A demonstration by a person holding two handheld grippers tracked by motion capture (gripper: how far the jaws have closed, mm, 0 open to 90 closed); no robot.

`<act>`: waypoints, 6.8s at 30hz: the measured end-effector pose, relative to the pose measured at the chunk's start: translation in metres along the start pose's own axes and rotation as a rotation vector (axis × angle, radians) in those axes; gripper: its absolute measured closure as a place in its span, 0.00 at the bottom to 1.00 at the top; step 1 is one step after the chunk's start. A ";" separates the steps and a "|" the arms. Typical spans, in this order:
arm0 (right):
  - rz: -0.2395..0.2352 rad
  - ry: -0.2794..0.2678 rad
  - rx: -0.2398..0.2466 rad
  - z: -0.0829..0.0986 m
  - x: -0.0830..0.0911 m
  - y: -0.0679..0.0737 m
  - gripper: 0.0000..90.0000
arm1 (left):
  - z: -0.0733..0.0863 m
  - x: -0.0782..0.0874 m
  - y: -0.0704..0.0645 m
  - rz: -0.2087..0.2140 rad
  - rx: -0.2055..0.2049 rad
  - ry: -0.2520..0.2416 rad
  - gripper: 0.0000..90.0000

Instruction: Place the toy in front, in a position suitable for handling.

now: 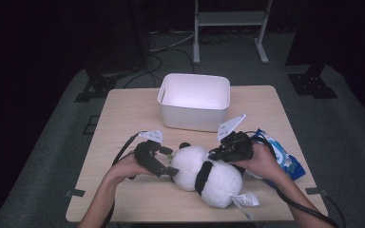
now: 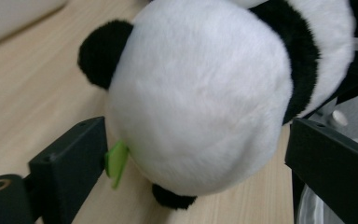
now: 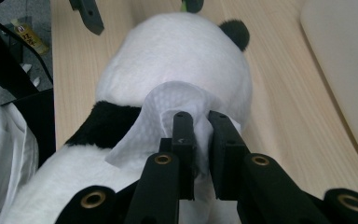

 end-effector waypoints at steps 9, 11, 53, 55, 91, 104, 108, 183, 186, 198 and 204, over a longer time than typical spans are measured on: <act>-0.008 0.020 -0.014 0.007 -0.005 -0.003 0.90 | 0.022 -0.026 0.017 0.099 0.065 -0.008 0.04; -0.009 0.018 -0.013 0.007 -0.006 -0.004 0.90 | 0.025 -0.034 0.018 0.129 0.083 -0.012 0.02; 0.005 -0.099 -0.056 -0.018 0.007 -0.008 0.90 | -0.012 0.039 -0.009 -0.151 -0.149 -0.049 0.39; 0.003 -0.100 -0.052 -0.014 0.010 -0.008 0.90 | -0.011 0.038 -0.010 -0.153 -0.150 -0.048 0.39; 0.023 -0.062 -0.187 0.036 0.011 -0.027 0.90 | -0.013 0.039 -0.021 -0.171 -0.193 -0.039 0.38; 0.023 -0.097 -0.114 -0.007 0.010 -0.018 0.90 | -0.029 0.041 -0.026 -0.192 -0.215 -0.036 0.39; 0.032 -0.103 -0.066 -0.021 0.015 -0.013 0.90 | -0.037 0.047 -0.028 -0.219 -0.229 -0.032 0.39; 0.045 -0.151 -0.094 -0.022 0.043 -0.026 0.92 | -0.065 0.045 -0.040 -0.199 -0.337 0.041 0.35; 0.055 -0.162 -0.099 -0.022 0.048 -0.028 0.92 | -0.066 0.042 -0.041 -0.194 -0.346 0.052 0.35; 0.063 -0.221 -0.094 -0.038 0.064 -0.028 0.92 | -0.074 0.024 -0.048 -0.166 -0.377 0.081 0.35; 0.053 -0.230 -0.063 -0.053 0.068 -0.022 0.92 | -0.077 0.016 -0.051 -0.151 -0.375 0.088 0.35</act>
Point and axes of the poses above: each handheld gripper's, and its own axes: x roughly backward along the jaws, z roughly out of its underside, y roughly to its left, the point moved 6 cm from there along -x, roughly forward along the jaws, and after that the axes turned 8 degrees about z, right-handed, at the moved point
